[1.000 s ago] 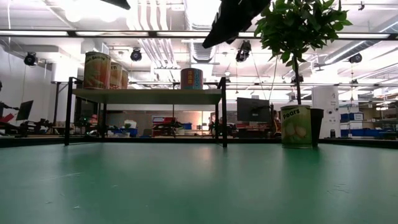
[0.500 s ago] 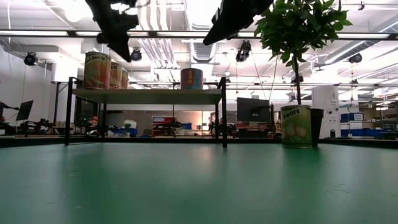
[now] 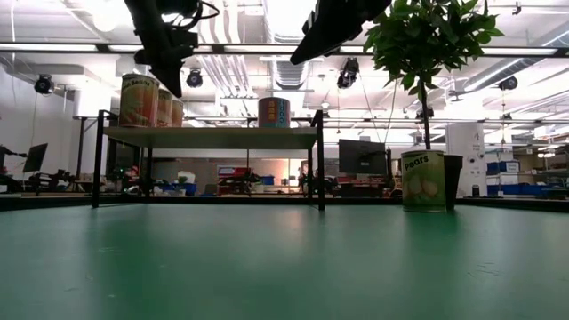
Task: Pick and place cans onto a shelf
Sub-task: Adjust the orange can, then put the top right light green can on the shelf
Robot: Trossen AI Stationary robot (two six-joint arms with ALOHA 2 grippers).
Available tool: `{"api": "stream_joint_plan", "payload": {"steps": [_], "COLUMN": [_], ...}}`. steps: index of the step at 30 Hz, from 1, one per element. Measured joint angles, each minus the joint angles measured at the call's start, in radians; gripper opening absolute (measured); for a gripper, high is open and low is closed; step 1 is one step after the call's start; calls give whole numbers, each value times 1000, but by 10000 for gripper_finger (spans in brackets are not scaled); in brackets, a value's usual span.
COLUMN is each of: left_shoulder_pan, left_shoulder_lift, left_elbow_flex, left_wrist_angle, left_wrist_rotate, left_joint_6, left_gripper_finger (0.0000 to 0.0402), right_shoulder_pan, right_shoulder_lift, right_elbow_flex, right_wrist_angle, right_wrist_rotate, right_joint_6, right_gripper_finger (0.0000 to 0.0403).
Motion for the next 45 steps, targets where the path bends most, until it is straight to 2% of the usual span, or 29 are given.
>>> {"api": "stream_joint_plan", "payload": {"steps": [10, 15, 20, 28, 33, 39, 45], "left_shoulder_pan": [-2, -45, -205, -641, -854, -981, -993], "left_shoulder_lift": [-6, -56, -193, -360, -413, -455, -475], "left_elbow_flex": [-1, 12, -19, -203, -319, -395, -424], "left_wrist_angle": [-6, 14, 141, 494, 693, 763, 762], "left_wrist_rotate": [-2, -2, 18, 23, -70, -215, -223], "left_joint_6": [-10, -26, -108, -144, -116, -60, -66], "left_gripper_finger": [0, 0, 0, 0, 0, 0, 0], "right_shoulder_pan": [0, 0, 0, 0, -8, -44, -114], "right_shoulder_lift": [0, 0, -5, -9, -15, -20, -39], "right_elbow_flex": [0, 0, 0, 3, 16, 27, 16], "right_wrist_angle": [0, -1, -40, -238, -348, -569, -707], "right_wrist_rotate": [0, 0, -1, -1, -2, 0, 12], "right_joint_6": [16, 17, 77, 288, 405, 537, 612], "right_gripper_finger": [9, 9, 9, 9, 9, 9, 9]}}
